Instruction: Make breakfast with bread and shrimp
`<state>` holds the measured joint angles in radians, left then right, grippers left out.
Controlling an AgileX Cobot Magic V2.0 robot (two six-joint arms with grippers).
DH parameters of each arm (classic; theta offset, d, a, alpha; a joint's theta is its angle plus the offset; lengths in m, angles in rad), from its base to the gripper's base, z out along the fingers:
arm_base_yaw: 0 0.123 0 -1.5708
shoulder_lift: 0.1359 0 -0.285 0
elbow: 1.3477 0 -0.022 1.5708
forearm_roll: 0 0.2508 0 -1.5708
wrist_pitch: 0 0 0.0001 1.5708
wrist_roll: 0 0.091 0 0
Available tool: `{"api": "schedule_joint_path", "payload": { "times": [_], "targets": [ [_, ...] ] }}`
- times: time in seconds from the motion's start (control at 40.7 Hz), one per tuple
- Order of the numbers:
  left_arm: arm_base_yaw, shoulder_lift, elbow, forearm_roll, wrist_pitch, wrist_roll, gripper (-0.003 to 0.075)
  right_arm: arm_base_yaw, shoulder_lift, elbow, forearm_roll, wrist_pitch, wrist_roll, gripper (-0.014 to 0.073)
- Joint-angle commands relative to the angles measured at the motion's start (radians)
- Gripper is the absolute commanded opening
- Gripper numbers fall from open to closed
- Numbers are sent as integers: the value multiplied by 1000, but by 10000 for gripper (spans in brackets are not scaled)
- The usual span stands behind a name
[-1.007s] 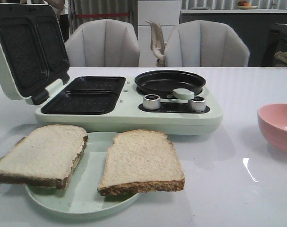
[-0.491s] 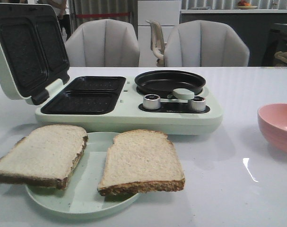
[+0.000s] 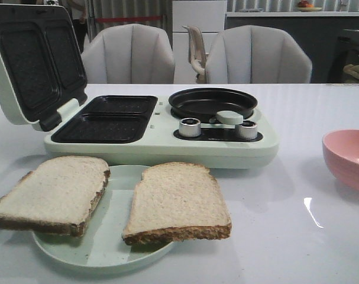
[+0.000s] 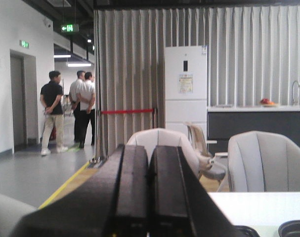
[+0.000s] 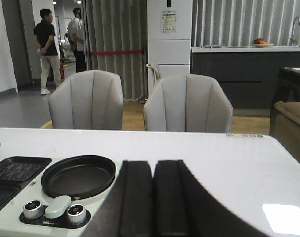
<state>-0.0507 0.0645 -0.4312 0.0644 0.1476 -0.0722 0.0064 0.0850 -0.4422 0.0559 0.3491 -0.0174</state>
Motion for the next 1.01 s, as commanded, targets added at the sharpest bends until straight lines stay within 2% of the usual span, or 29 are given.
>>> {"api": "schedule_joint_path", "payload": {
  "times": [0.0,0.098,0.368,0.835,0.909,0.982],
  "targets": [
    [-5,82,-103,5,32,-10,101,-5,103,-106,3,14,0,43],
    [-5,153,-157,5,133,-10,101,-5,199,-165,3,99,0,43],
    [-5,282,-159,5,298,-10,101,-5,372,-162,3,188,0,43],
    [-5,355,-159,-4,332,-10,101,-5,490,-139,3,221,0,44],
    [-5,355,-159,-4,332,-10,102,-5,490,-139,3,221,0,64],
    [-5,356,-159,-4,336,-10,111,-5,490,-139,3,221,0,139]
  ]
}}
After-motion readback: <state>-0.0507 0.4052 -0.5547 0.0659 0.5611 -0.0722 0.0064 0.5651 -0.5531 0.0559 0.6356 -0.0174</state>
